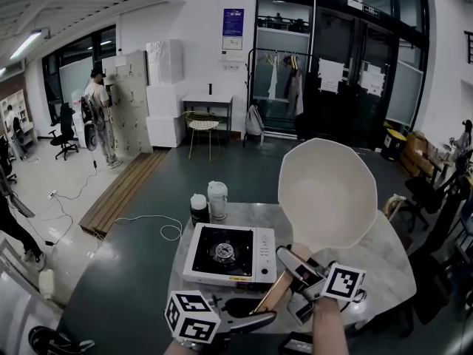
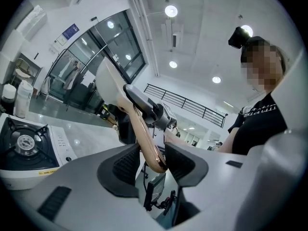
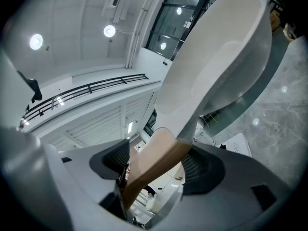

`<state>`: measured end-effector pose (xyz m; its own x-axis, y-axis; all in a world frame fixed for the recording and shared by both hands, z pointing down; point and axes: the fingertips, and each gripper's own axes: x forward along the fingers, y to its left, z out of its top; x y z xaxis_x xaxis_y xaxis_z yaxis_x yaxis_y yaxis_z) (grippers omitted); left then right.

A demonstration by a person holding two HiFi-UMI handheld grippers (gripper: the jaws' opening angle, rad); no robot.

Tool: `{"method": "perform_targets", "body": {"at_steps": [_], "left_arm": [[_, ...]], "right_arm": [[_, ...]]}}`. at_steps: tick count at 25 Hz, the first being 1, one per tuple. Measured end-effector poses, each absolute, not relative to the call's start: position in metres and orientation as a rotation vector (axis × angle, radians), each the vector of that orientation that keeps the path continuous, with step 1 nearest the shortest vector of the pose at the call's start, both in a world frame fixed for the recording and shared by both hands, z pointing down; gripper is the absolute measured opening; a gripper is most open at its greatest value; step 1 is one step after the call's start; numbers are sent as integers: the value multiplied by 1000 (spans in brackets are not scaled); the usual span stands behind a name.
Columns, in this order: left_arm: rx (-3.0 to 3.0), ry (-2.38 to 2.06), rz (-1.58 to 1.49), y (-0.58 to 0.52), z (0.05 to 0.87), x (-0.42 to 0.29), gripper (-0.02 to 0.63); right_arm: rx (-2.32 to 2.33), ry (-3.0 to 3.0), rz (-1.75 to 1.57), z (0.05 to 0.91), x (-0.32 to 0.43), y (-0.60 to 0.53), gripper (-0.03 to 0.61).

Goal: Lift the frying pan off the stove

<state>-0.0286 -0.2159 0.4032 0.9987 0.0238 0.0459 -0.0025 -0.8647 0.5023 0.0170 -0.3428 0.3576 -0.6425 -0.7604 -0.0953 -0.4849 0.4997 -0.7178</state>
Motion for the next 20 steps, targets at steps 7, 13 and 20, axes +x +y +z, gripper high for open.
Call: {"method": "perform_targets", "body": {"at_steps": [7, 13, 20], "left_arm": [[2607, 18, 54, -215, 407, -34, 173], [2620, 15, 58, -211, 407, -34, 173], [2622, 19, 53, -211, 408, -34, 172]], "right_arm": [[-1052, 2368, -940, 359, 9, -342, 330], [-1057, 2389, -925, 357, 7, -339, 328], [-1062, 2411, -907, 355, 5, -338, 328]]}}
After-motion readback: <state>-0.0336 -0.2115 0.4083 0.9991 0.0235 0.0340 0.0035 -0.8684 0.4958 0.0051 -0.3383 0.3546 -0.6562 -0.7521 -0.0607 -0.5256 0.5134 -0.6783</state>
